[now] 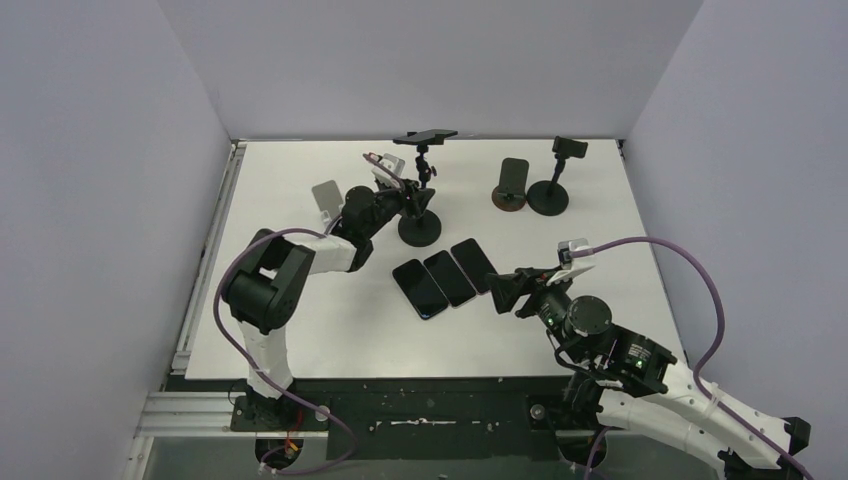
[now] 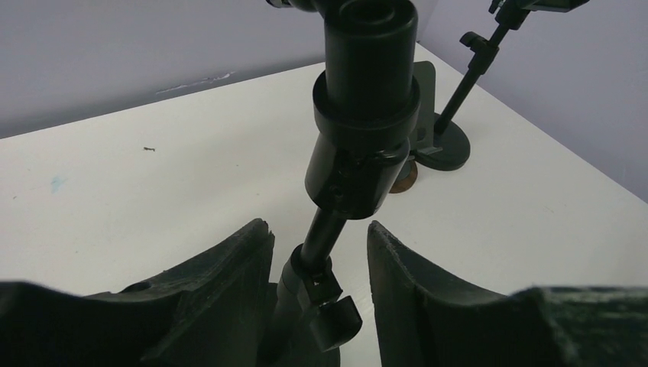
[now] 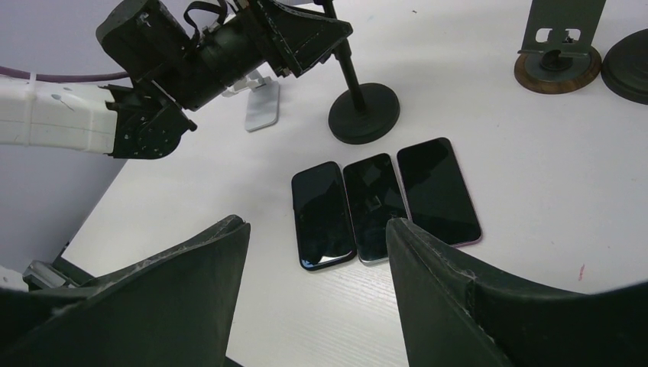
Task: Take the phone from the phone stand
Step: Pick up the phone stand with the phone at the center of the board.
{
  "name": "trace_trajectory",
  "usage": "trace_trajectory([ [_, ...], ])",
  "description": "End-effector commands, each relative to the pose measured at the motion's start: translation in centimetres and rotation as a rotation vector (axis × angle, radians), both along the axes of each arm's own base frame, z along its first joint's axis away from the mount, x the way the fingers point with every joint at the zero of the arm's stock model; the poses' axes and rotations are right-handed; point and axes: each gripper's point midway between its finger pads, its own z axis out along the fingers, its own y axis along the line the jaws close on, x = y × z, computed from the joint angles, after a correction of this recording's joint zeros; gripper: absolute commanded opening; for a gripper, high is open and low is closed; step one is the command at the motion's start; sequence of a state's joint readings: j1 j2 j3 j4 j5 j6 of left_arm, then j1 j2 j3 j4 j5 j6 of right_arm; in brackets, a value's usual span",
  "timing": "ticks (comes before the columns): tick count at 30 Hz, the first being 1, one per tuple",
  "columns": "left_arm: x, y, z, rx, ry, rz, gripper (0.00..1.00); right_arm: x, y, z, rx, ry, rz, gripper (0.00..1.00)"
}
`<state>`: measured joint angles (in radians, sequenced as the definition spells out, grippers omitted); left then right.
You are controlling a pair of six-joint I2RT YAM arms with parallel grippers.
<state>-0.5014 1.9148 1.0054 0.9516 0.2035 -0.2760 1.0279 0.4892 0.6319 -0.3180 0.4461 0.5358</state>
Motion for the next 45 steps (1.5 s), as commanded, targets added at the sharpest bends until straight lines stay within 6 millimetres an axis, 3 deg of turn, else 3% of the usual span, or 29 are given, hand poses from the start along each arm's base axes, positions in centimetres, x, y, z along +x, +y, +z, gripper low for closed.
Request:
trace_trajectory([
  [1, 1.1, -0.9, 3.6, -0.051, -0.124, -0.02, 0.41, 0.3, -0.8, 2.1, 0.031, -0.029, -0.04, 0.66],
  [9, 1.3, -1.4, 4.1, -0.054, -0.161, -0.034, 0.32, 0.3, -1.1, 2.6, 0.035, -0.033, -0.048, 0.67],
  [13, 1.1, -1.6, 4.4, -0.037, -0.191, -0.051, 0.18, 0.3, -1.0, 2.6, 0.033, -0.032, -0.05, 0.66],
  [16, 0.9, -1.6, 5.0, -0.034, -0.22, -0.051, 0.0, 0.4, -1.0, 2.7, 0.037, -0.036, -0.051, 0.66],
  [31, -0.2, 0.1, 10.8, -0.013, -0.421, 0.022, 0.0, 0.4, -1.2, 2.3, 0.028, -0.033, -0.059, 0.66],
  [39, -3.1, 0.0, 14.6, 0.03, -0.493, -0.024, 0.0, 0.4, -1.1, 2.3, 0.031, -0.046, -0.051, 0.66],
  [45, -5.8, 1.9, 17.4, 0.091, -0.546, 0.001, 0.0, 0.3, -0.5, 2.9, 0.051, -0.072, -0.019, 0.67],
])
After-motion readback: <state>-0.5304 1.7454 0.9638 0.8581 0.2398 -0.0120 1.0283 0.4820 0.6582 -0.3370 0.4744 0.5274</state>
